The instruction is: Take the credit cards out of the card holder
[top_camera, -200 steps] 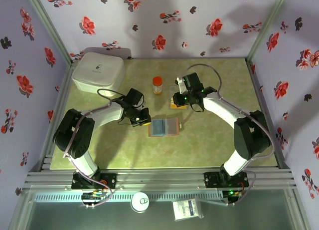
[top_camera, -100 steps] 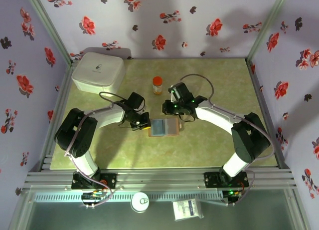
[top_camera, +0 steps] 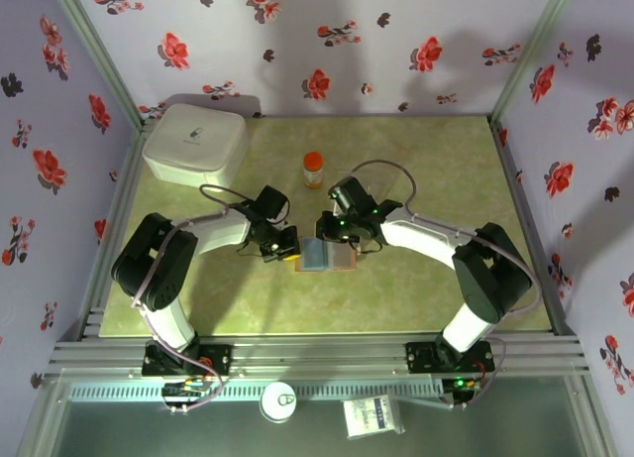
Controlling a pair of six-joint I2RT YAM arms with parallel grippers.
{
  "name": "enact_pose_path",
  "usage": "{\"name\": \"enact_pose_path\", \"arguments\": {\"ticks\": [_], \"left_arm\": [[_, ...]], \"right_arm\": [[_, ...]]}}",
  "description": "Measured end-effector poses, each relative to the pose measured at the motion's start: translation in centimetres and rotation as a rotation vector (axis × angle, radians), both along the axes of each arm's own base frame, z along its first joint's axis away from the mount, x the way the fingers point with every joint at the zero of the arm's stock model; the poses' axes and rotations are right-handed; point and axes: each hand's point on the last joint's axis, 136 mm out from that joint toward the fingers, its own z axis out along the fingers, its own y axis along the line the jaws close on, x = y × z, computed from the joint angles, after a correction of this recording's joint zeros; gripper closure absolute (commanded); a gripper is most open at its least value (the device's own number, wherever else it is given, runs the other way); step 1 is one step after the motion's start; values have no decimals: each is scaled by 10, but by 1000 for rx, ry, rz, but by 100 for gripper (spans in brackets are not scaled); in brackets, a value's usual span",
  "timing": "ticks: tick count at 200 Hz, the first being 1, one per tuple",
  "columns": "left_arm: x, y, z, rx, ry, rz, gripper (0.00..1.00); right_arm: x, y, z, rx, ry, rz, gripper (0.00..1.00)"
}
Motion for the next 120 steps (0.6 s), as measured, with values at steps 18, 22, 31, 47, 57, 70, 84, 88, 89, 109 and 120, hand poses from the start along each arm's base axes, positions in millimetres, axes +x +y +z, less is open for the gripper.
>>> {"name": "enact_pose_path", "arguments": {"ticks": [18, 22, 31, 47, 57, 70, 84, 88, 89, 109, 120], "left_arm": [[0, 0, -3, 4, 6, 0, 100], [0, 0, -4, 5, 7, 0, 100], [-1, 0, -4, 6, 9, 0, 100], [0, 0, -4, 6, 8, 0, 100], [0, 0, -4, 6, 7, 0, 100], [0, 0, -5, 7, 10, 0, 100], [0, 0, -5, 8, 11, 0, 100], [0, 0, -5, 8, 11, 0, 100], [0, 0, -5, 8, 11, 0, 100], [0, 0, -5, 8, 11, 0, 100], [0, 0, -5, 8, 11, 0, 100]], "right_arm": [[-1, 1, -7, -1, 31, -18, 84], [-2, 1, -9, -1, 42, -21, 84], [-4, 2, -15, -1, 67, -26, 84], [-7, 3, -26, -6, 112, -33, 82], [-9, 4, -30, -8, 132, -35, 77], [-12, 5, -31, -2, 148, -33, 74], [-13, 6, -31, 4, 157, -34, 73], [-13, 7, -31, 6, 158, -33, 72], [-13, 7, -31, 7, 158, -33, 72], [-15, 8, -33, 11, 173, -32, 71], [-16, 9, -34, 11, 179, -29, 71]]}}
